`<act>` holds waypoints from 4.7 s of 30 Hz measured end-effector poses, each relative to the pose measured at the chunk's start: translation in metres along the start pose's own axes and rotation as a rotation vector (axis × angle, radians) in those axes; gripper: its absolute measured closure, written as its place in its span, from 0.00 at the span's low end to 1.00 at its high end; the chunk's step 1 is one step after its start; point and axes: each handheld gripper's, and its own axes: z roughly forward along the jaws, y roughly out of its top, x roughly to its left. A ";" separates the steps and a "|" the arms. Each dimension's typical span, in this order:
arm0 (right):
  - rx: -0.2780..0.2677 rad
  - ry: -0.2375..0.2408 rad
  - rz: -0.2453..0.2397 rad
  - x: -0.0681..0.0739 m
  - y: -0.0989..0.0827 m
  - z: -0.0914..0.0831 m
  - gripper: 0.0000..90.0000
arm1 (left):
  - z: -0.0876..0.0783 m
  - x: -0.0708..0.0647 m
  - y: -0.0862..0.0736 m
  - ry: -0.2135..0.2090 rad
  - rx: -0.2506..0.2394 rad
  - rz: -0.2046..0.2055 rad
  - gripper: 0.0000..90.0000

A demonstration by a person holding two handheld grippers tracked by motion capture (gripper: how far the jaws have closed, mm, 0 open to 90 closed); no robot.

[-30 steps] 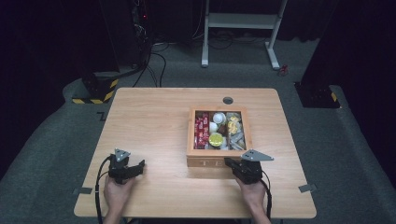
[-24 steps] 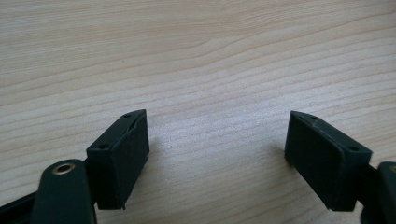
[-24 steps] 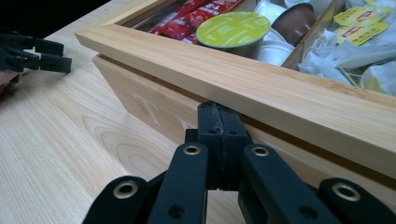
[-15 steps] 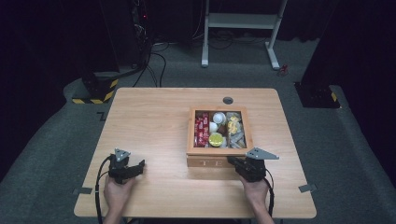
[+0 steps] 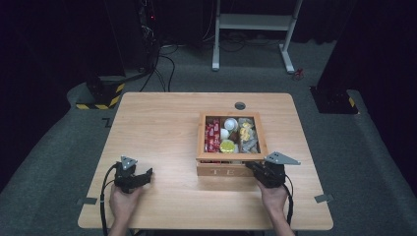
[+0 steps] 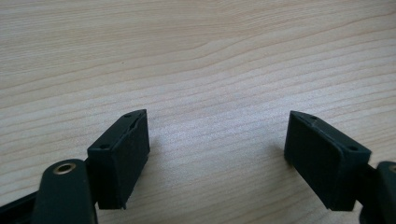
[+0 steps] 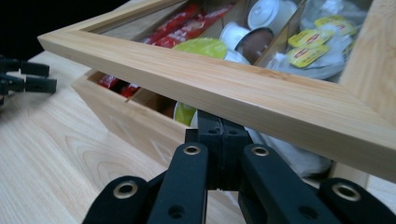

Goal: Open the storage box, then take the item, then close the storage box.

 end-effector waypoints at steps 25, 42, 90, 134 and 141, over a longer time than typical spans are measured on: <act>-0.024 -0.004 -0.023 -0.008 0.031 -0.013 1.00 | 0.000 0.000 0.000 0.002 0.002 0.000 0.26; -0.001 -0.048 -0.042 -0.008 0.050 -0.016 1.00 | -0.001 -0.001 -0.001 0.001 0.002 0.005 0.25; -0.019 -0.061 -0.065 -0.016 0.097 -0.022 1.00 | -0.005 -0.048 0.044 -0.332 -0.038 0.075 0.30; -0.031 -0.066 -0.049 -0.027 0.110 -0.028 1.00 | 0.006 -0.147 0.121 -0.490 -0.134 0.256 0.33; -0.025 -0.072 -0.062 -0.028 0.113 -0.027 1.00 | 0.010 -0.165 0.128 -0.492 -0.140 0.304 0.33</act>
